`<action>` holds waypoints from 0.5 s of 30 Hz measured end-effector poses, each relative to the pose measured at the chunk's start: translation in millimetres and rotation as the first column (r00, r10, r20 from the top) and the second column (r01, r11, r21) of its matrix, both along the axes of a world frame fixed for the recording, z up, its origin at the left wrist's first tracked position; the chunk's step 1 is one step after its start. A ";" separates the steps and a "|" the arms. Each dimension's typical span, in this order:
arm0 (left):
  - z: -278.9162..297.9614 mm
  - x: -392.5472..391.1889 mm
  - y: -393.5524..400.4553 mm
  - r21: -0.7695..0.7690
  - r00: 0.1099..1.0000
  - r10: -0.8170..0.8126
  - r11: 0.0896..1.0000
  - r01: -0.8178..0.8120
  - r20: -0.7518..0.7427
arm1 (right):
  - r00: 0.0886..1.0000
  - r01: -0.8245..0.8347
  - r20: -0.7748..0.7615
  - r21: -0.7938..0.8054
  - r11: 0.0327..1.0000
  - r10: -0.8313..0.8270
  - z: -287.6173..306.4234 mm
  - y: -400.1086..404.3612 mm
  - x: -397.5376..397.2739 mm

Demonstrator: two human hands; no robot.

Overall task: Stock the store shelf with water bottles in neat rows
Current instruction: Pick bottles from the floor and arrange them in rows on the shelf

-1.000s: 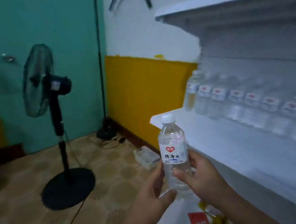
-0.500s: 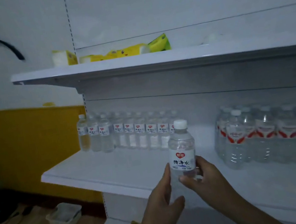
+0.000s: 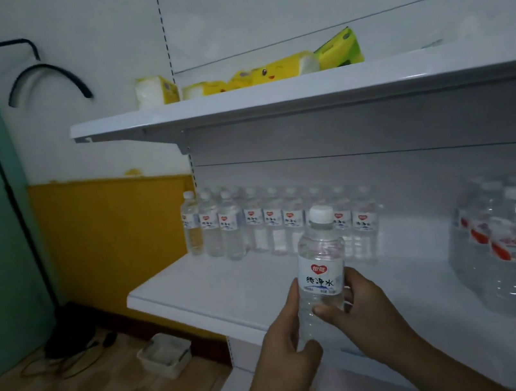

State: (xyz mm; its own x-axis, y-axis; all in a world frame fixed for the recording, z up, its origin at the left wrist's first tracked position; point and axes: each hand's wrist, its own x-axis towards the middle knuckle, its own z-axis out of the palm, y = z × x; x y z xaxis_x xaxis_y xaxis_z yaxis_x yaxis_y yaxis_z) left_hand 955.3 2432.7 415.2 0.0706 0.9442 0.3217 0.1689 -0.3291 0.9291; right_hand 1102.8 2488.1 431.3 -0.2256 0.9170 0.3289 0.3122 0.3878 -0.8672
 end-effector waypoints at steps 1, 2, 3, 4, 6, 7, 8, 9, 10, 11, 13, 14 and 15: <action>0.5 -11.6 6.1 -0.019 1.000 0.026 0.999 -0.026 0.002 | 1.000 -0.014 0.002 -0.002 1.000 0.014 0.8 9.6 -13.5; 0.9 -23.0 14.0 -0.037 0.998 0.055 0.998 -0.055 -0.003 | 1.000 -0.024 -0.002 -0.001 1.000 0.024 1.3 20.5 -26.2; 0.9 -33.6 23.5 -0.053 0.997 0.079 0.995 -0.080 -0.023 | 0.999 -0.032 -0.011 -0.002 0.999 0.032 1.0 32.4 -37.3; 2.0 -42.0 33.4 -0.060 0.994 0.097 0.993 -0.101 -0.057 | 0.999 -0.040 -0.018 -0.001 0.999 0.040 0.0 46.2 -47.3; -0.3 -59.3 56.7 -0.034 0.972 0.157 0.986 -0.165 -0.173 | 0.998 -0.045 -0.052 -0.009 0.999 0.045 -1.3 74.7 -66.5; -1.4 -66.7 68.8 -0.014 0.953 0.192 0.979 -0.201 -0.235 | 0.997 -0.039 -0.073 -0.011 0.999 0.038 -2.9 91.5 -75.7; -3.7 -74.7 81.2 -0.006 0.931 0.223 0.972 -0.235 -0.290 | 0.996 -0.028 -0.087 -0.011 1.000 0.027 -5.1 109.9 -85.2; -9.8 -81.9 94.4 -0.010 0.907 0.246 0.964 -0.265 -0.341 | 0.995 -0.020 -0.103 -0.018 1.000 0.019 -8.6 129.1 -94.5; -17.5 -87.8 106.4 -0.026 0.884 0.260 0.956 -0.292 -0.389 | 0.993 -0.009 -0.116 -0.031 0.999 0.006 -13.7 147.8 -104.1; -23.8 -92.7 116.3 -0.054 0.860 0.259 0.948 -0.313 -0.440 | 0.991 0.005 -0.134 -0.046 0.999 -0.011 -19.4 165.1 -113.5; -36.2 -101.4 134.8 -0.105 0.791 0.232 0.931 -0.348 -0.567 | 0.986 0.034 -0.162 -0.062 0.998 -0.044 -30.6 197.5 -130.8; -40.4 -104.1 143.4 -0.119 0.748 0.212 0.925 -0.362 -0.628 | 0.986 0.045 -0.159 -0.064 0.997 -0.055 -36.1 212.4 -139.6; -44.5 -106.4 151.6 -0.126 0.714 0.190 0.923 -0.365 -0.674 | 0.986 0.055 -0.156 -0.067 0.996 -0.065 -41.9 225.7 -148.0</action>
State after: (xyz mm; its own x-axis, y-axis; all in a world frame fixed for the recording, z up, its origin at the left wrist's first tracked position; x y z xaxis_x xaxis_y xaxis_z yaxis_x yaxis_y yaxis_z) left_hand 849.0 2584.2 370.7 -0.1017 0.9925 0.0677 0.7962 0.0404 0.6037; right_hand 954.8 2713.8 389.4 -0.1199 0.9472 0.2974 0.1907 0.3159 -0.9294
